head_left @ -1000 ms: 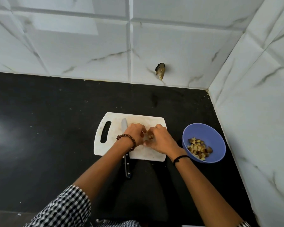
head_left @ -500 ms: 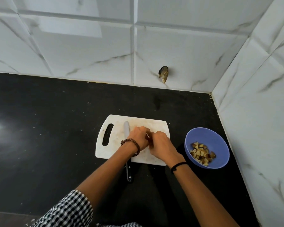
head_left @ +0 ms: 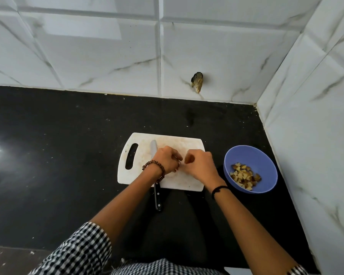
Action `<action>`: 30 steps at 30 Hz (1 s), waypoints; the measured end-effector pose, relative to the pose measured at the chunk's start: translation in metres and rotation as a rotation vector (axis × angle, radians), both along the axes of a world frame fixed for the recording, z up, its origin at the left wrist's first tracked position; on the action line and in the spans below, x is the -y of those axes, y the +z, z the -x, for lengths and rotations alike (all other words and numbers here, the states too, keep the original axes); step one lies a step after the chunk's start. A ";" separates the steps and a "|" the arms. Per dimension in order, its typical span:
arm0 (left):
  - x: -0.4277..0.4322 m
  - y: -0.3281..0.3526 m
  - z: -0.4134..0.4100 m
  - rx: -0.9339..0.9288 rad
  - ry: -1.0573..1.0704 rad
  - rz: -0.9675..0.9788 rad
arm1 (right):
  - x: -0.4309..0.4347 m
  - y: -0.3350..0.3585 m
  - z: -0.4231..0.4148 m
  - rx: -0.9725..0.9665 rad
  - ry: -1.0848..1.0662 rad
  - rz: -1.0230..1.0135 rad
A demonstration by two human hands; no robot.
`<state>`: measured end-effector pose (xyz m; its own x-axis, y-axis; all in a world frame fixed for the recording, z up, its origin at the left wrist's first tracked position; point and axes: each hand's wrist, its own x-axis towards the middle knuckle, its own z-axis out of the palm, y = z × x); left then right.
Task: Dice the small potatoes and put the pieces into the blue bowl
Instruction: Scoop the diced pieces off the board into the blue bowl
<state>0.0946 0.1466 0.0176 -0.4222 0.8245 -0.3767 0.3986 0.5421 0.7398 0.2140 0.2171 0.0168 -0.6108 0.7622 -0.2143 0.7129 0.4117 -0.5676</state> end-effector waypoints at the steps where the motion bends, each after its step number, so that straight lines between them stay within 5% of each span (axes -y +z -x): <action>1: 0.001 0.001 0.000 0.044 0.023 -0.008 | -0.004 0.003 -0.005 -0.057 -0.085 0.098; 6: -0.005 0.014 -0.005 0.204 0.051 -0.092 | -0.011 0.029 -0.019 -0.309 -0.310 0.421; 11: -0.035 0.048 -0.026 0.346 -0.042 -0.246 | -0.025 0.064 -0.045 -0.419 -0.405 0.287; 14: -0.054 0.059 -0.047 0.396 -0.156 -0.240 | -0.036 0.078 -0.075 -0.320 -0.434 0.130; 20: -0.068 0.051 -0.084 0.225 -0.342 -0.183 | -0.042 0.067 -0.119 -0.050 -0.439 0.004; 30: -0.038 0.039 -0.060 0.089 -0.251 -0.203 | -0.023 0.065 -0.100 -0.123 -0.341 -0.114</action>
